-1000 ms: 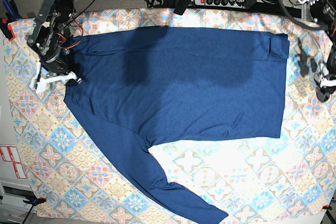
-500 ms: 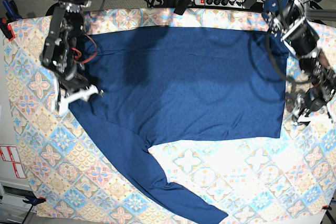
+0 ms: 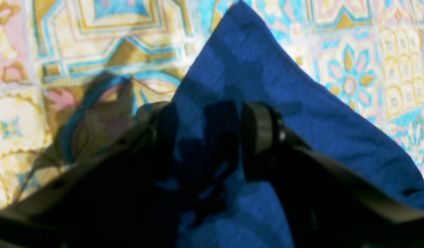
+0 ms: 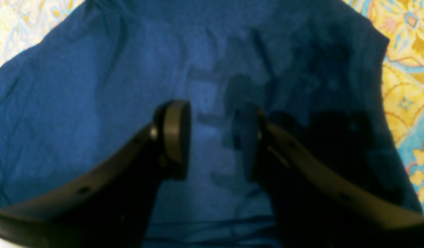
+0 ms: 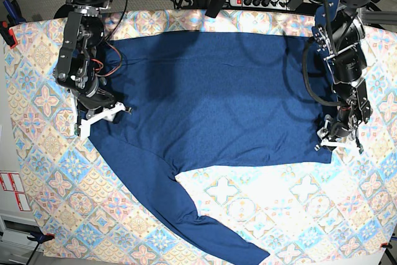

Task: Fold the T-shirt properly
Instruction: 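Move both grippers down the shirt sides and grasp the side edges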

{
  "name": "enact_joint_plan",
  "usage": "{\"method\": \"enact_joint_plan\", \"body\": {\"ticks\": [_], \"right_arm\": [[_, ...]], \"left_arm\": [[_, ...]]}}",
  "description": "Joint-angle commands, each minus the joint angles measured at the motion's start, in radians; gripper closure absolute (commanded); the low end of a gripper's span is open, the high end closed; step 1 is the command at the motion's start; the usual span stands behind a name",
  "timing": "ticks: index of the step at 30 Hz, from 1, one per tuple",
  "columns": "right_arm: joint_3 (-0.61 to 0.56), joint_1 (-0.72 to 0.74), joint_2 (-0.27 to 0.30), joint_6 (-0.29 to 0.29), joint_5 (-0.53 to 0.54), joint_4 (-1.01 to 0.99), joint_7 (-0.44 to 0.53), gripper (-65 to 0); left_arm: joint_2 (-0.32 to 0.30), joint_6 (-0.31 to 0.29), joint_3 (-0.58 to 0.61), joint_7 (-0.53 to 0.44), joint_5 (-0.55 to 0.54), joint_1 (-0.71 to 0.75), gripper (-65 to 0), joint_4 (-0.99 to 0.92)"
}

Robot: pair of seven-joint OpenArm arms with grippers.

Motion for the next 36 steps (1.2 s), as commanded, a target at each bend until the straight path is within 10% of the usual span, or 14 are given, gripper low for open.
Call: {"method": "enact_joint_plan", "body": {"ticks": [1, 13, 28, 36], "right_arm": [[0.001, 0.015, 0.005, 0.003, 0.010, 0.020, 0.018, -23.4], [0.001, 0.017, 0.002, 0.003, 0.010, 0.020, 0.018, -23.4], [0.001, 0.017, 0.002, 0.003, 0.010, 0.020, 0.018, -23.4], [0.005, 0.062, 0.007, 0.003, 0.010, -0.006, 0.020, -23.2]], "left_arm": [[-0.016, -0.005, 0.002, -0.031, -0.006, -0.020, -29.8, 0.010], [-0.022, 0.074, 0.001, -0.060, -0.006, -0.020, -29.8, 0.005], [0.066, 0.008, 0.007, 0.017, -0.004, 0.006, -28.3, 0.012], [0.064, -0.049, 0.005, 0.056, -0.007, 0.098, 0.0, 0.200]]}}
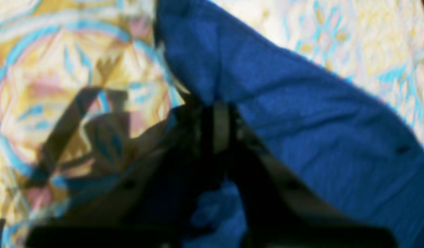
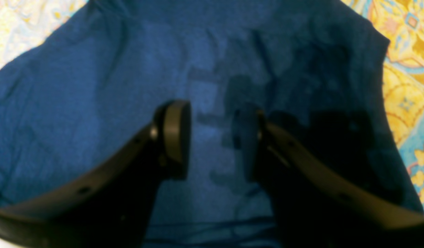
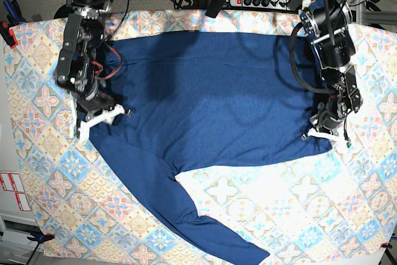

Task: Fold the T-shirt properly
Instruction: 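Move both grippers down the shirt sides and grasp the side edges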

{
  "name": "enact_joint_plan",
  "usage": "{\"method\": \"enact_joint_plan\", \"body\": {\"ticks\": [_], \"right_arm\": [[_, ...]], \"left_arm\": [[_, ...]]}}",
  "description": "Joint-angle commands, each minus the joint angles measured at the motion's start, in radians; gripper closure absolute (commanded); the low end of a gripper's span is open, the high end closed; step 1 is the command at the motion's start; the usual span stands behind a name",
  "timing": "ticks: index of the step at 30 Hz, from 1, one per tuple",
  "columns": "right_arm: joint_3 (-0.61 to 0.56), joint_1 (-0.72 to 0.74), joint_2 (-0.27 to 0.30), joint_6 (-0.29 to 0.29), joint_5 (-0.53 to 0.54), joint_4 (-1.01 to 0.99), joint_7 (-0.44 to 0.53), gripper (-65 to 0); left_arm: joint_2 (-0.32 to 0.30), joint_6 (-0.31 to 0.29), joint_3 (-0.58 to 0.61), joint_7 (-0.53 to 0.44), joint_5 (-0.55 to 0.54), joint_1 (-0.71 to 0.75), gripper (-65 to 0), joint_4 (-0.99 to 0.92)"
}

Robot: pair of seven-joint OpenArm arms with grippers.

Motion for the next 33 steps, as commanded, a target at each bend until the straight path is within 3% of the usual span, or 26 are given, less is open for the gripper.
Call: {"method": "enact_joint_plan", "body": {"ticks": [1, 13, 16, 20, 27, 33], "right_arm": [[0.003, 0.038, 0.012, 0.006, 0.007, -0.004, 0.025, -23.2], [-0.002, 0.283, 0.137, 0.006, 0.007, -0.320, 0.025, -23.9], [-0.017, 0.360, 0.172, 0.006, 0.007, -0.413, 0.025, -28.1], [-0.135, 0.449, 0.229, 0.006, 0.007, -0.542, 0.059, -33.9], [-0.434, 0.527, 0.302, 0.006, 0.007, -0.775, 0.242, -33.8], [-0.566, 0.558, 0.312, 0.008, 0.007, -0.918, 0.348, -33.8]], "left_arm": [[-0.012, -0.002, -0.001, -0.003, -0.005, -0.014, 0.0, 0.036], [-0.012, -0.002, -0.001, 0.008, -0.008, 0.117, 0.0, 0.298], [-0.012, -0.002, -0.001, 0.008, -0.008, 0.134, 0.0, 0.329], [-0.012, -0.002, -0.001, 0.008, -0.010, 0.151, 0.0, 0.336], [-0.012, -0.002, -0.002, 0.008, -0.010, 0.154, 0.0, 0.336], [-0.012, -0.002, -0.005, 0.008, -0.010, 0.155, 0.0, 0.336]]}}
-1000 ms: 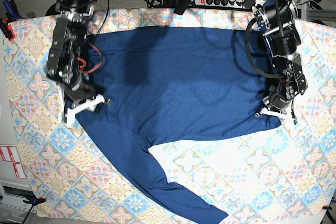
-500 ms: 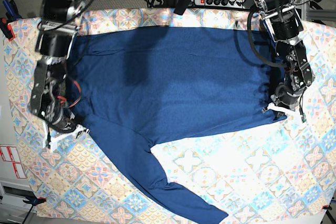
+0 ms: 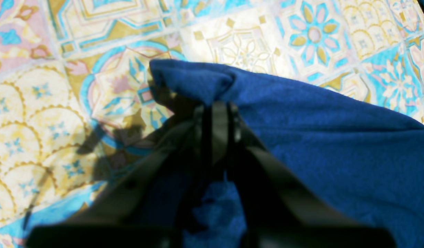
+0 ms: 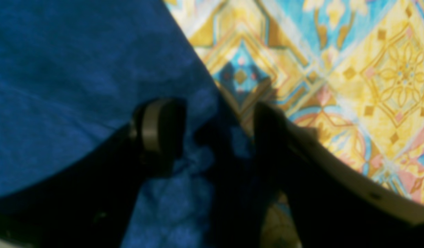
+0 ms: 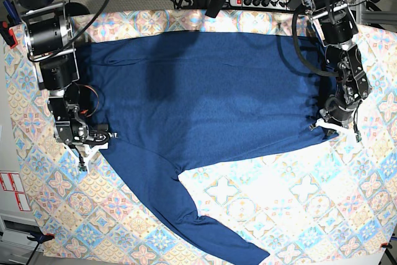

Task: Fold the T-shirt properly
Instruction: 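Move both grippers down the shirt sides and grasp the side edges, then fold both side edges of the blue shirt inward toward its middle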

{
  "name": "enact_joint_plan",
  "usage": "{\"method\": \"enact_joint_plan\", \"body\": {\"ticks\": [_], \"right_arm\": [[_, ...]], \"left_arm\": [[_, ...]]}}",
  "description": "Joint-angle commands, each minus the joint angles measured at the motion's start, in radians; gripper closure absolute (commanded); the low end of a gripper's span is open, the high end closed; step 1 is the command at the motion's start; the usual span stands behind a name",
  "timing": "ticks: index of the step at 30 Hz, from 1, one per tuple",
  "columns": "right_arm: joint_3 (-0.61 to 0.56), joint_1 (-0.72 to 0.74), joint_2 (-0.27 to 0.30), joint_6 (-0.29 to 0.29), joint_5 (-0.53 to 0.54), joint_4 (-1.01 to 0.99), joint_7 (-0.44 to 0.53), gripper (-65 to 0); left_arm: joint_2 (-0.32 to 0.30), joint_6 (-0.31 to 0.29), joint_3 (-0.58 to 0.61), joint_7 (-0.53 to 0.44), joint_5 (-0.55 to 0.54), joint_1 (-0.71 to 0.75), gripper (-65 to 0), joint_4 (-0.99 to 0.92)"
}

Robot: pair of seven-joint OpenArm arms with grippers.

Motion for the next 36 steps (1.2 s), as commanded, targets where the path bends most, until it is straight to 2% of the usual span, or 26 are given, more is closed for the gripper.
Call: {"method": "enact_joint_plan", "body": {"ticks": [1, 2, 6, 12, 14, 17, 19, 20, 24, 28, 31, 36], "right_arm": [[-0.004, 0.038, 0.012, 0.002, 0.000, -0.002, 0.035, -33.9], [-0.015, 0.044, 0.012, 0.019, 0.000, -0.018, 0.048, -33.9], [-0.018, 0.049, 0.017, 0.164, 0.000, -0.088, 0.084, -33.8], [-0.021, 0.052, 0.017, 0.211, 0.000, -0.145, 0.110, -32.5], [-0.021, 0.050, 0.017, 0.254, 0.001, -0.145, 0.110, -26.9], [-0.021, 0.050, 0.017, 0.308, 0.001, -0.147, 0.110, -11.1], [-0.016, 0.049, 0.017, 0.308, 0.001, -0.147, 0.110, -1.8], [-0.016, 0.049, 0.017, 0.308, 0.003, -0.147, 0.110, 0.0], [0.013, 0.041, 0.017, 0.308, 0.007, -0.143, 0.115, -0.3], [0.179, -0.022, 0.017, 0.308, 0.003, -0.045, 0.094, -0.2], [0.283, -0.078, 0.017, 0.308, 0.001, 0.078, 0.002, -0.2], [0.376, -0.190, 0.017, 0.309, 0.007, 0.312, -0.132, -0.2]], "left_arm": [[-0.013, -0.004, -0.003, -0.018, -0.007, -0.018, 0.0, 0.018], [-0.013, -0.004, -0.003, -0.018, -0.007, -0.018, 0.0, 0.018], [-0.012, -0.004, -0.003, -0.018, -0.007, -0.018, 0.0, 0.018], [-0.010, -0.004, -0.003, -0.018, -0.007, -0.021, 0.0, 0.018], [-0.009, -0.004, -0.003, -0.018, -0.007, -0.023, 0.0, 0.018], [-0.009, -0.004, -0.003, -0.018, -0.007, -0.024, 0.0, 0.018], [-0.009, -0.004, -0.003, -0.018, -0.007, -0.024, 0.0, 0.018], [-0.007, -0.004, -0.003, -0.018, -0.007, -0.024, 0.0, 0.018], [-0.007, -0.004, -0.003, -0.018, -0.007, -0.024, 0.0, 0.018], [-0.007, -0.004, -0.003, -0.018, -0.007, -0.021, 0.0, 0.040], [-0.007, -0.004, -0.002, -0.018, -0.007, 0.011, 0.0, 0.118], [-0.007, -0.004, 0.001, -0.018, -0.007, 0.069, 0.0, 0.219]]}}
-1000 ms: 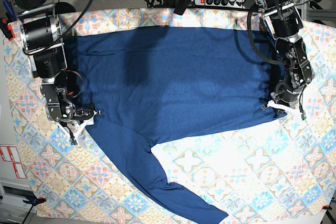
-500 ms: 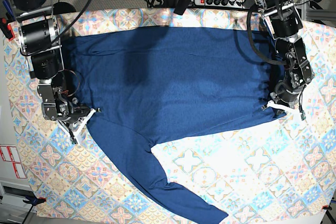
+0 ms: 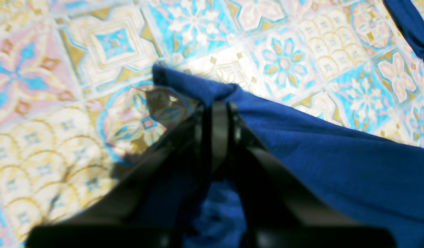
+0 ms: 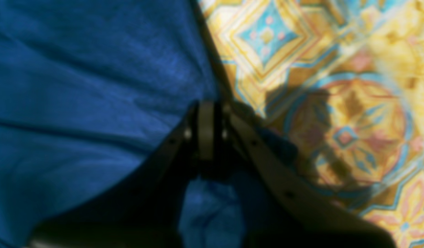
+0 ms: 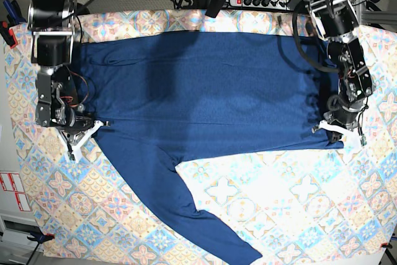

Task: Fold the T-shirt properly
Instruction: 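Fold both side edges of the blue shirt inward toward its middle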

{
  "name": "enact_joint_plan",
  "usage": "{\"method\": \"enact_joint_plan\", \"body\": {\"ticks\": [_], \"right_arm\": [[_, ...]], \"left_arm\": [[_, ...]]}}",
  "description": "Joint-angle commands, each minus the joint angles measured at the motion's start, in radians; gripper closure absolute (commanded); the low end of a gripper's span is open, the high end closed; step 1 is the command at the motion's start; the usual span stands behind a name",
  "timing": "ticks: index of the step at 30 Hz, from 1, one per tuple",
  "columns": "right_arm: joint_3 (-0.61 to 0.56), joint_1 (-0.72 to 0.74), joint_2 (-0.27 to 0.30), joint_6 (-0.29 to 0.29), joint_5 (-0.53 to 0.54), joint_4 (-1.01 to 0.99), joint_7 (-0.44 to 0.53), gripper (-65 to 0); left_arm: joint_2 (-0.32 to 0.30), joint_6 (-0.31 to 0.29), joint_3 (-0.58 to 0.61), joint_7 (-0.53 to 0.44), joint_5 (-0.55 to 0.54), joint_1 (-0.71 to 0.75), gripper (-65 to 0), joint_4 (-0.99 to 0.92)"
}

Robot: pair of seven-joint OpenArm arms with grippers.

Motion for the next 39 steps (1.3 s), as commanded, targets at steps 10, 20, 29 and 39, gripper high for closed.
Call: {"method": "enact_joint_plan", "body": {"ticks": [10, 20, 29, 39], "right_arm": [[0.113, -0.214, 0.014, 0.002, 0.010, 0.375, -0.072, -0.2], [0.185, -0.388, 0.014, 0.002, 0.010, 0.551, -0.072, -0.2], [0.210, -0.466, 0.014, 0.002, 0.010, 0.605, -0.070, -0.2], [0.205, -0.510, 0.014, 0.002, 0.003, 0.603, -0.070, -0.1]], "left_arm": [[-0.017, -0.003, -0.003, -0.026, -0.004, 0.123, 0.0, 0.164], [-0.017, -0.003, -0.008, -0.028, -0.004, 0.204, 0.0, 0.255], [-0.021, -0.003, -0.008, -0.028, -0.004, 0.264, 0.0, 0.266], [-0.043, -0.003, -0.003, -0.022, 0.002, 0.339, 0.0, 0.267]]}}
